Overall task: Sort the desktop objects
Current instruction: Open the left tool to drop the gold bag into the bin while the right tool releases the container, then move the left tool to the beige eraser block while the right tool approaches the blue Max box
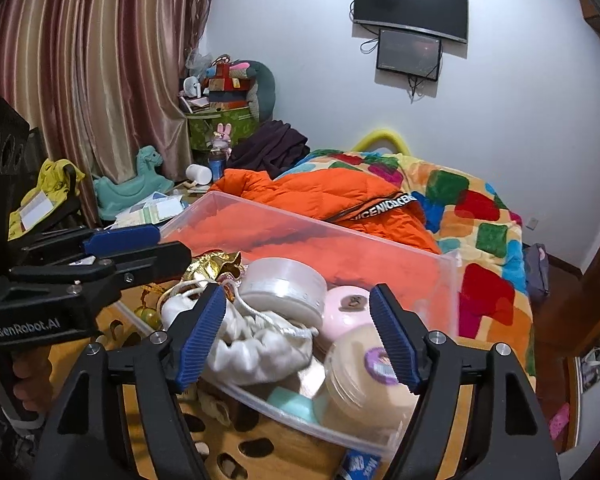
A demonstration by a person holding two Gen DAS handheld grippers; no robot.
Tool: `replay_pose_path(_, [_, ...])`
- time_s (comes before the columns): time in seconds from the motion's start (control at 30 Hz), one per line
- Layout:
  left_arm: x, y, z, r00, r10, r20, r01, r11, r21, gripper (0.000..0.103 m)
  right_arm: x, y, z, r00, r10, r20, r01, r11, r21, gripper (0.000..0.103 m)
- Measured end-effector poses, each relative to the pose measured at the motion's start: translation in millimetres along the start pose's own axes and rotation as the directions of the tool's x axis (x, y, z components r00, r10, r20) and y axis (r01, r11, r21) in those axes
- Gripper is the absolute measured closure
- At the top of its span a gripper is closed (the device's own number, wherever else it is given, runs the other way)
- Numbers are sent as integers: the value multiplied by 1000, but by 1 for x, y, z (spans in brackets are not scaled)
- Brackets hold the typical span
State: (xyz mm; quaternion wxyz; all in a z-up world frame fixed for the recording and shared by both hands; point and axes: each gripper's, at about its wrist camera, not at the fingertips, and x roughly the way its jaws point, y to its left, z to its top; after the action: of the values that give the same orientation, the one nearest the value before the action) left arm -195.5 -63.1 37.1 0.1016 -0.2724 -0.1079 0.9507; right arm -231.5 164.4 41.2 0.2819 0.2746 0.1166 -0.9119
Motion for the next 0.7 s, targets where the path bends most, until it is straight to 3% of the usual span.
replay_pose_path(0.1, [-9,-6,1,1000,6,15,-7,1000,12,40,-11,-2,-2,1000,-25,8,25,1000,13,17])
replay_pose_path(0.63, [-56,-29,-12,995,73,67,-76,996,42,14,-66,-10,-32,997,-79,23,77,993,89,16])
replay_pose_path(0.7, [-60,-32,-16,994,83,70,-86,995,48,12,-71,-10,-38,996,-92,24,89,992,90,9])
